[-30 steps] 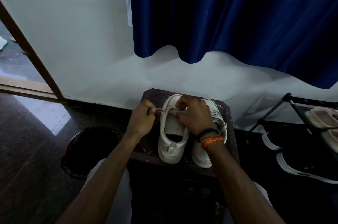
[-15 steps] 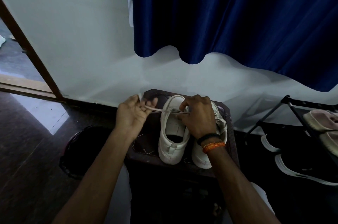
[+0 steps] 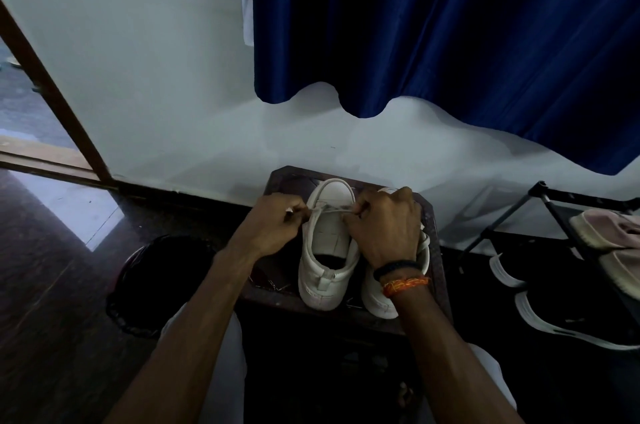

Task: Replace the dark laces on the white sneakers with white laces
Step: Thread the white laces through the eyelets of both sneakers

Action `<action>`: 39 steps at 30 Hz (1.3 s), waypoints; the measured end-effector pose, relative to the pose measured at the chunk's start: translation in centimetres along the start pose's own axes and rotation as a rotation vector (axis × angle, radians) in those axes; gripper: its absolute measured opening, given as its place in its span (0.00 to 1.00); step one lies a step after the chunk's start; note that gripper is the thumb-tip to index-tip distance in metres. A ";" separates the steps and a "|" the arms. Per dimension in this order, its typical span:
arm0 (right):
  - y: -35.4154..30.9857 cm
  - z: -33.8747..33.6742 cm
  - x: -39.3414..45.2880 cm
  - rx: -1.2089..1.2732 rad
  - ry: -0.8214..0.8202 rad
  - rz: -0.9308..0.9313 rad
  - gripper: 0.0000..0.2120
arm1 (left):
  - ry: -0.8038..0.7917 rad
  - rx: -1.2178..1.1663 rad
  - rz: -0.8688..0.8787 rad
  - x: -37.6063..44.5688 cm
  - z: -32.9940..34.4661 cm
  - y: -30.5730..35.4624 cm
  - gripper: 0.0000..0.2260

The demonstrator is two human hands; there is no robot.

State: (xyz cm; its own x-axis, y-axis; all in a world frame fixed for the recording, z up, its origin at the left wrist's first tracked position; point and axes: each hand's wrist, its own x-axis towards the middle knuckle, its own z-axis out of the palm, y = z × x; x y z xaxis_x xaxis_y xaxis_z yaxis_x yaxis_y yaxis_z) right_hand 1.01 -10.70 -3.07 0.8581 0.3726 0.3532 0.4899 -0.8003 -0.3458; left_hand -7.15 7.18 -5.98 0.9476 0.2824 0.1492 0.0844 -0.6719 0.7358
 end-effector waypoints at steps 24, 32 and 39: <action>0.4 1.1 0.5 0.137 -0.098 0.025 0.02 | 0.200 -0.285 -0.121 -0.6 1.8 -0.4 0.19; 0.5 1.2 0.6 0.176 -0.067 0.020 0.03 | 0.220 -0.098 -0.058 -0.4 2.4 -0.8 0.07; 0.8 1.2 0.6 0.202 -0.043 0.074 0.01 | 0.448 0.005 -0.276 -2.3 1.0 -1.5 0.15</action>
State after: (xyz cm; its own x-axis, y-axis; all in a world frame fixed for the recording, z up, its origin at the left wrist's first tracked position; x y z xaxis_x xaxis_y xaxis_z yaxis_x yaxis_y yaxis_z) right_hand 2.06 -10.55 -4.18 0.8965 0.3398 0.2842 0.4425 -0.7173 -0.5382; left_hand -9.12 6.83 -8.09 0.6655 0.7135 0.2191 0.3143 -0.5342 0.7848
